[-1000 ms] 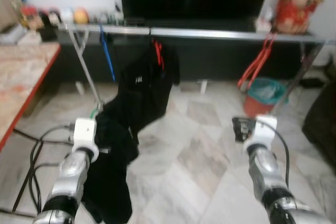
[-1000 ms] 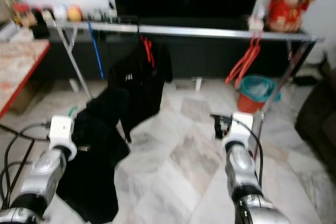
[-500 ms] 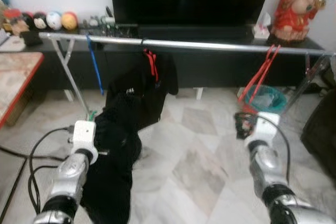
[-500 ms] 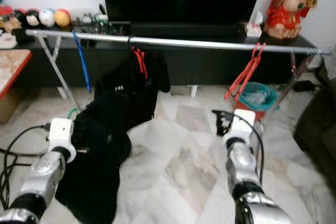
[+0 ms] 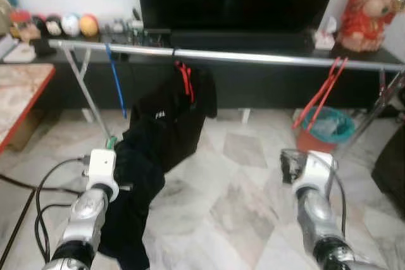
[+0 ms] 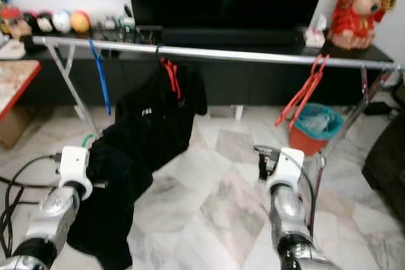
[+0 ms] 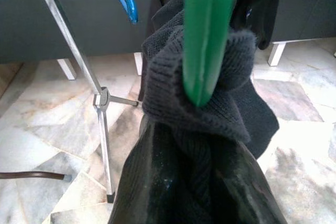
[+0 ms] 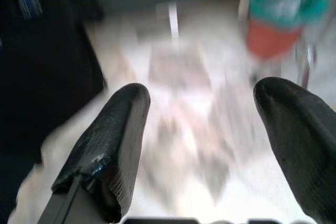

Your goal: Hang hanger

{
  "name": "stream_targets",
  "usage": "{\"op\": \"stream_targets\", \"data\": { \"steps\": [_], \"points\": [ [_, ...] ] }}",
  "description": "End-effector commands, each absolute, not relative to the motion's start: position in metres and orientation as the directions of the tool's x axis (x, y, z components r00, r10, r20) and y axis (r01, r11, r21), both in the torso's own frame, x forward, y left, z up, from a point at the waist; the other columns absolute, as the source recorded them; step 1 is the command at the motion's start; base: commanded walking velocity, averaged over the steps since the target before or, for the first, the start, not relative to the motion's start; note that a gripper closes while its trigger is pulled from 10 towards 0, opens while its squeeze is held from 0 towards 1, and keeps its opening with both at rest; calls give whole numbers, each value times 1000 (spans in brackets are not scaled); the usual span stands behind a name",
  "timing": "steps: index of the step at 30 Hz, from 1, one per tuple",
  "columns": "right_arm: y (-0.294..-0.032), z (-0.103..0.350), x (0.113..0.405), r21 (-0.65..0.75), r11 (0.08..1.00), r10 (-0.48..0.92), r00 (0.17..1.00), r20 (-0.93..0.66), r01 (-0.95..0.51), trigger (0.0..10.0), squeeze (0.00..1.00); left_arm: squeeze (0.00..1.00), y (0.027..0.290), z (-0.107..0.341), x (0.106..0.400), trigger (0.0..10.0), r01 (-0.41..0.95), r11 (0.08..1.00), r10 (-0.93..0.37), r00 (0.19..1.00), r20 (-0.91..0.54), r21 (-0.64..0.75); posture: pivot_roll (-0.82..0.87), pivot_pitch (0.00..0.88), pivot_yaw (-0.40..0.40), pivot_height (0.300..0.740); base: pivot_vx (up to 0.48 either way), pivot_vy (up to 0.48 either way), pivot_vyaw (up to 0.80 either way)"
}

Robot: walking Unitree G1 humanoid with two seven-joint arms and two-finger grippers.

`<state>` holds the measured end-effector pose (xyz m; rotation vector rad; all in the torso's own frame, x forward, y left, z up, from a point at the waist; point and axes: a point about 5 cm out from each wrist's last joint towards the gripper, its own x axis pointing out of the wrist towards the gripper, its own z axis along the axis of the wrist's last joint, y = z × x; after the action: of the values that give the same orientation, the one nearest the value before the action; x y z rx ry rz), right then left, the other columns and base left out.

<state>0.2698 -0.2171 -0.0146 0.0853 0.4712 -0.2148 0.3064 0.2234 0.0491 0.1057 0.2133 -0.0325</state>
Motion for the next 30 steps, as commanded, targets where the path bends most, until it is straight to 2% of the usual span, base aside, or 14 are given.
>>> {"op": "stream_targets", "data": {
  "steps": [1, 9, 26, 30],
  "points": [
    [-215, -30, 254, 15, 974, -182, 820, -542, 226, 10000, 0, 0, 216, 56, 310, 10000, 62, 992, -43, 985, -169, 108, 66, 0, -2, 740, 0, -270, 0],
    [-210, -66, 206, -19, 978, -160, 686, -710, 209, 10000, 0, 0, 213, 54, 307, 10000, 51, 993, -34, 987, -160, 104, 84, 0, -21, 740, 0, -299, 0],
    [-208, -64, 209, 18, 978, -138, 707, -693, 209, 10000, 0, 0, 216, 57, 310, 10000, 48, 993, -30, 986, -164, 109, 68, 0, -5, 740, 0, -429, 0],
    [-208, -65, 208, 17, 979, -133, 705, -697, 201, 10000, 0, 0, 215, 54, 309, 10000, 36, 995, -19, 983, -184, 94, 75, 0, -15, 740, 0, 0, 0]
  ]
}}
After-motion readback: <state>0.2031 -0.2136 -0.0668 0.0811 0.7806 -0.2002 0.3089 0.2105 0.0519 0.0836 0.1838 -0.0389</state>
